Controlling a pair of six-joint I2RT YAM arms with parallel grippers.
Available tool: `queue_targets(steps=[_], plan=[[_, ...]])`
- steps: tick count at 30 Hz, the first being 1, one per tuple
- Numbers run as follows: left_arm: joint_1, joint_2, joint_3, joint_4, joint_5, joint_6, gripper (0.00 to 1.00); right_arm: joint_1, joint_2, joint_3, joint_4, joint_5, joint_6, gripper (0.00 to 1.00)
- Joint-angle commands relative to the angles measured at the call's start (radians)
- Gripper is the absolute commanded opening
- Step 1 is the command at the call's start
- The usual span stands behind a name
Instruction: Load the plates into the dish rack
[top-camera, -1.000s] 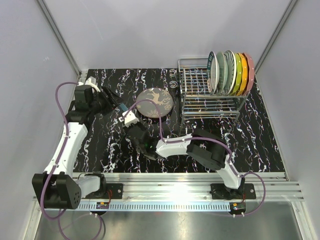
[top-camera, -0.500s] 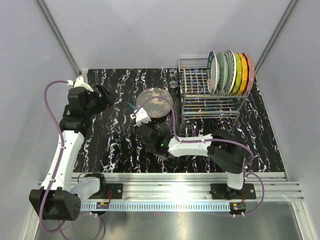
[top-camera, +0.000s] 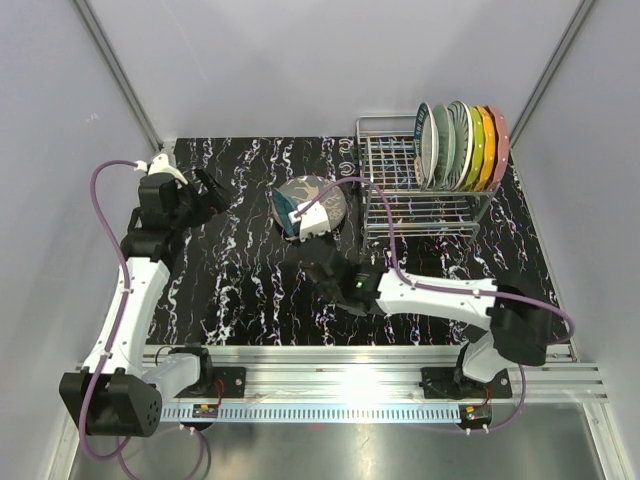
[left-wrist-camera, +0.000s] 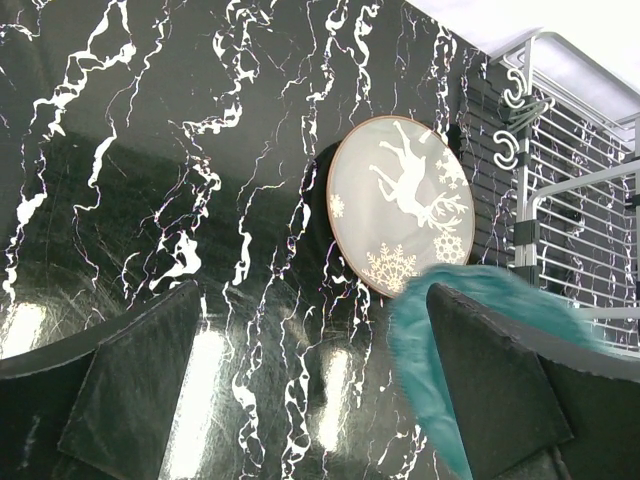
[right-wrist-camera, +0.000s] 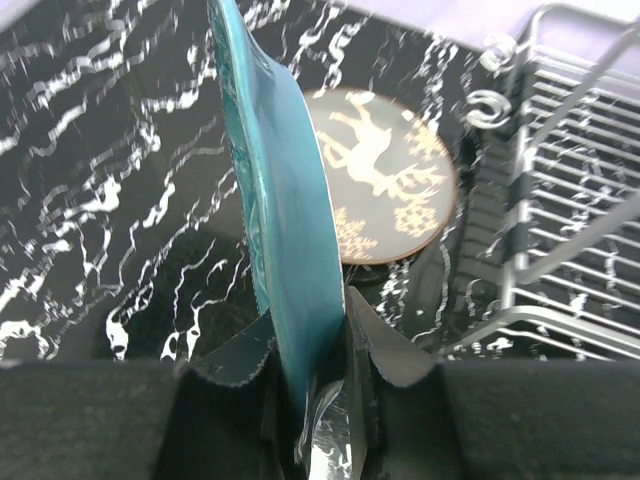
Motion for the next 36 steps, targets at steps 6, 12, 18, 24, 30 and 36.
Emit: queue_targets(steps=[6,12,18,24,30,36], plan=[[0.005,-0.006,0.055,0.009,-0.018,0.021,0.99,-0.027,-0.207,0.190,0.037,0.133,-0.131,0.00],[0.006,-0.003,0.055,0.009,-0.015,0.023,0.99,-0.142,-0.250,0.328,-0.076,0.127,-0.176,0.00],[0.006,-0.005,0.052,0.012,-0.009,0.020,0.99,-0.249,-0.258,0.401,-0.087,0.155,-0.302,0.00],[0.006,0.003,0.052,0.017,0.017,0.020,0.99,-0.332,-0.239,0.427,-0.049,0.181,-0.426,0.00],[0.006,0.012,0.050,0.020,0.031,0.015,0.99,-0.367,-0.199,0.441,0.014,0.202,-0.549,0.00],[0.005,0.005,0.045,0.023,0.031,0.007,0.99,-0.412,-0.176,0.438,0.032,0.196,-0.586,0.00]])
